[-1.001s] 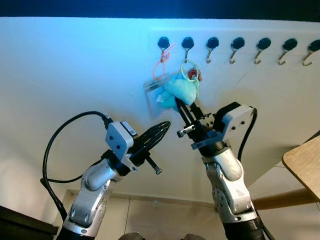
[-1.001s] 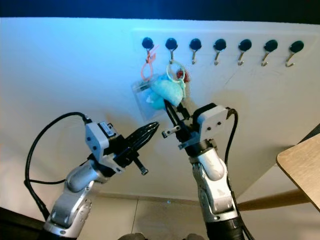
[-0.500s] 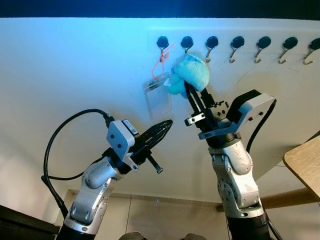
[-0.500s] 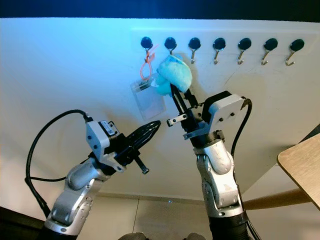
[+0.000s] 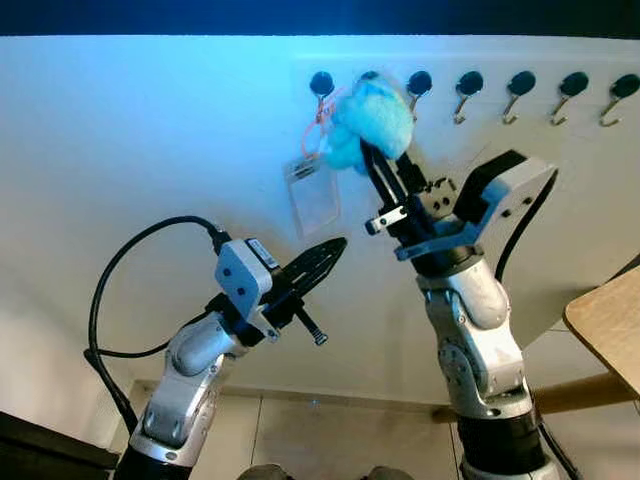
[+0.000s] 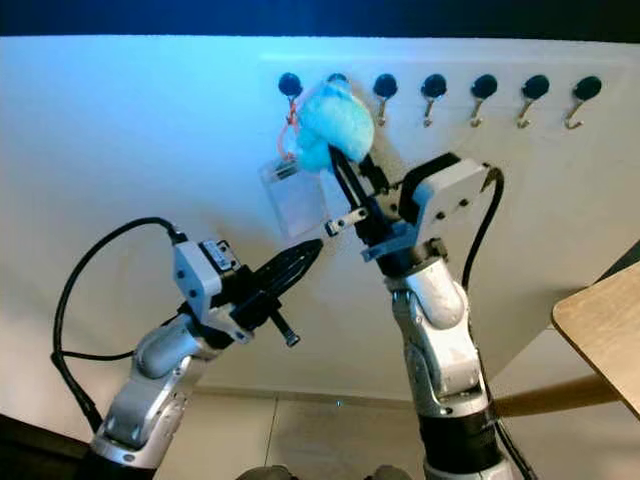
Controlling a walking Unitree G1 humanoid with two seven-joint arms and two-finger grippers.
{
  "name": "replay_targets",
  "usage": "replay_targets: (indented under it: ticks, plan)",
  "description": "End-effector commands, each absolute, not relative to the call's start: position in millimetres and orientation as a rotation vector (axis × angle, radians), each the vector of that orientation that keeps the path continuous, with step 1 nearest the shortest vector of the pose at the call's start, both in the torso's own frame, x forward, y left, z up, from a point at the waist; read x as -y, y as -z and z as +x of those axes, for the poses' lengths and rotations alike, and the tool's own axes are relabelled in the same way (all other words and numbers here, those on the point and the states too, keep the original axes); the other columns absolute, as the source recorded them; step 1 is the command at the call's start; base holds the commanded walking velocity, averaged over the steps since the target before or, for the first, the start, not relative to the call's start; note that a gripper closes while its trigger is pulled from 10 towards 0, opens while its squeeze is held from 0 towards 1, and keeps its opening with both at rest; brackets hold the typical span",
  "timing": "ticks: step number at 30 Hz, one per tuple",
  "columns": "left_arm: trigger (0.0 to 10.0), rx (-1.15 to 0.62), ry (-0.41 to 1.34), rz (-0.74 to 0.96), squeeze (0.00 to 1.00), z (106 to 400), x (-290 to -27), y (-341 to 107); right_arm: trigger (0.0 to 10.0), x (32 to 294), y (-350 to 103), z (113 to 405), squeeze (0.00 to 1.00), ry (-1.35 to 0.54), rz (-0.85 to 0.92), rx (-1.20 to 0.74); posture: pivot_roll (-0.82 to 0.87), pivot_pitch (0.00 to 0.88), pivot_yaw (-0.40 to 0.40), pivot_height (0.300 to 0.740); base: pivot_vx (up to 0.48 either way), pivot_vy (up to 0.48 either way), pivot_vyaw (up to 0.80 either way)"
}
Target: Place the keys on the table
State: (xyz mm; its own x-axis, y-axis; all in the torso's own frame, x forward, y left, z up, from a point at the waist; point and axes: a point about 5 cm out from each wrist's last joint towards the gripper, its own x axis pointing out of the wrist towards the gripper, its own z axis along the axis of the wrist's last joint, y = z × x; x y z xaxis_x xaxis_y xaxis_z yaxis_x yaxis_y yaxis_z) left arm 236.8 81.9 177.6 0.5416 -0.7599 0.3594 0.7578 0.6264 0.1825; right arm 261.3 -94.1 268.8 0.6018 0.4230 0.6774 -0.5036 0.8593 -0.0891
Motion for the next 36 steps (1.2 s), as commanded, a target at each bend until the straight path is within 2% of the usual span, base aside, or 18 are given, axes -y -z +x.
replay_targets:
  ticks: [1, 6, 9, 15, 26, 32, 35, 36]
  plan:
    - [10.0, 0.436, 0.927, 0.011, 0.0, 234.6, -78.0, -177.6, 0.0, 92.1, -278.3, 256.8, 0.0, -0.555, 0.123, 0.785, 0.0, 0.066, 0.038, 0.74, 0.0, 0.0, 0.0]
    - [10.0, 0.439, 0.938, -0.024, 0.0, 233.0, -77.6, -180.9, 0.0, 89.2, -293.5, 246.6, 0.0, -0.55, 0.139, 0.853, 0.0, 0.068, 0.039, 0.74, 0.0, 0.0, 0.0]
    - [10.0, 0.436, 1.057, -0.073, 0.0, 223.1, -70.8, -188.3, 0.0, 94.9, -295.3, 231.8, 0.0, -0.544, 0.185, 0.863, 0.01, 0.07, 0.031, 0.74, 0.0, 0.0, 0.0]
    - [10.0, 0.42, 1.19, -0.104, 0.0, 210.9, -69.4, -195.2, 0.0, 109.2, -291.4, 214.6, 0.0, -0.522, 0.2, 0.836, 0.01, 0.081, 0.04, 0.74, 0.0, 0.0, 0.0]
    - [10.0, 0.422, 1.166, -0.105, 0.0, 217.5, -76.1, -195.9, 0.0, 121.4, -281.7, 204.5, 0.0, -0.461, 0.186, 0.782, 0.0, 0.089, 0.064, 0.74, 0.0, 0.0, 0.0]
    - [10.0, 0.354, 1.085, -0.072, 0.0, 225.6, -89.5, -177.8, 0.0, 126.9, -248.6, 203.9, 0.0, -0.425, 0.177, 0.65, 0.0, 0.089, 0.065, 0.74, 0.0, 0.0, 0.0]
    - [10.0, 0.201, 1.025, -0.024, 0.0, 228.2, -114.3, -140.3, 0.0, 146.0, -197.8, 207.8, 0.0, -0.317, 0.174, 0.468, 0.0, 0.09, 0.061, 0.74, 0.0, 0.0, 0.0]
    - [10.0, 0.201, 1.025, -0.024, 0.0, 228.2, -114.3, -140.3, 0.0, 146.0, -197.8, 207.8, 0.0, -0.317, 0.174, 0.468, 0.0, 0.09, 0.061, 0.74, 0.0, 0.0, 0.0]
